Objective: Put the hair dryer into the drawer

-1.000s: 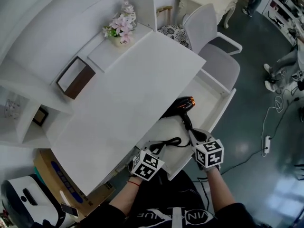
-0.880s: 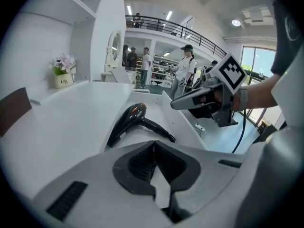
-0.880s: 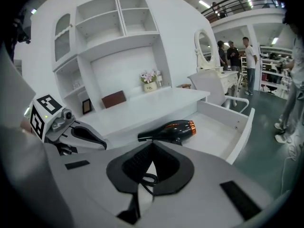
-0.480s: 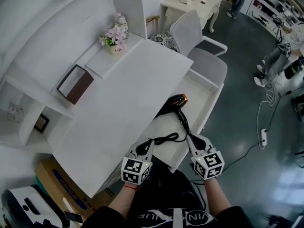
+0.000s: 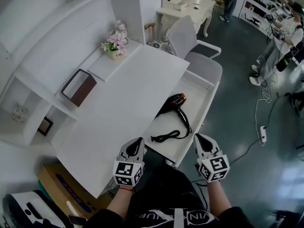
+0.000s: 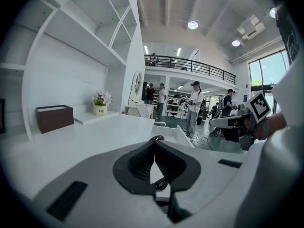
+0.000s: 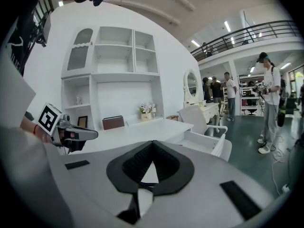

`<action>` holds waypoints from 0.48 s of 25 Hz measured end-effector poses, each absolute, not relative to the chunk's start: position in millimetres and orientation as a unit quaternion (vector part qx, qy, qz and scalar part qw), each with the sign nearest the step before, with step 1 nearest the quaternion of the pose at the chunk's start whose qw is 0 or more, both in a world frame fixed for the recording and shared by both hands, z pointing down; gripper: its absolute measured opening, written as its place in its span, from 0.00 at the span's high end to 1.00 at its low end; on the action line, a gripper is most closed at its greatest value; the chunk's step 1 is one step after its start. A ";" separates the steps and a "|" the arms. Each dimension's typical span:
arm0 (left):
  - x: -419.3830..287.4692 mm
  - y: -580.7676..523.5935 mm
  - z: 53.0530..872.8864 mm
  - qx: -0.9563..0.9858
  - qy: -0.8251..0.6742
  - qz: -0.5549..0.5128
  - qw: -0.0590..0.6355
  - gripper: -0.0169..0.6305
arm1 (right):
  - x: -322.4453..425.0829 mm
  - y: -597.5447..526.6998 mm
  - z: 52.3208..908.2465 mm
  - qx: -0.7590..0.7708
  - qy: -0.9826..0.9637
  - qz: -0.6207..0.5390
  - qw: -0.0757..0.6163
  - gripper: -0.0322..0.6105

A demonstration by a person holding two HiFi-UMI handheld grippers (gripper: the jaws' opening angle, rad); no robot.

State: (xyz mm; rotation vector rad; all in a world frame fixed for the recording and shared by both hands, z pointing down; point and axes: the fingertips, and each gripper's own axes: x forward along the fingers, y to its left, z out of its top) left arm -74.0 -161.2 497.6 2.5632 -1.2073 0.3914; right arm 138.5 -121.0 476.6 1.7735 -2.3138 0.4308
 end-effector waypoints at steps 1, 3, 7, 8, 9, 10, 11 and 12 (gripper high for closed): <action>-79.6 -160.5 495.0 0.886 -0.422 0.132 0.140 0.96 | 139.6 -118.6 472.9 0.603 -0.779 0.142 0.095 0.95; -90.1 -158.7 489.8 0.884 -0.429 0.126 0.139 0.96 | 141.9 -113.0 465.0 0.611 -0.775 0.135 0.091 0.95; -107.6 -153.8 482.7 0.881 -0.439 0.121 0.130 0.96 | 146.5 -100.9 454.0 0.625 -0.766 0.126 0.082 0.94; -112.0 -152.2 481.6 0.880 -0.442 0.120 0.129 0.96 | 146.8 -98.0 452.5 0.628 -0.764 0.125 0.081 0.95; -116.7 -150.2 480.5 0.879 -0.445 0.119 0.128 0.96 | 146.3 -95.1 451.3 0.630 -0.762 0.124 0.080 0.94; -121.6 -147.9 479.6 0.877 -0.448 0.118 0.127 0.96 | 145.3 -92.1 450.3 0.632 -0.761 0.124 0.079 0.95; -126.5 -145.1 478.9 0.876 -0.450 0.117 0.127 0.96 | 143.8 -88.8 449.7 0.633 -0.760 0.123 0.079 0.95; -131.1 -142.0 478.3 0.875 -0.453 0.117 0.127 0.96 | 142.4 -85.5 449.4 0.634 -0.760 0.123 0.079 0.95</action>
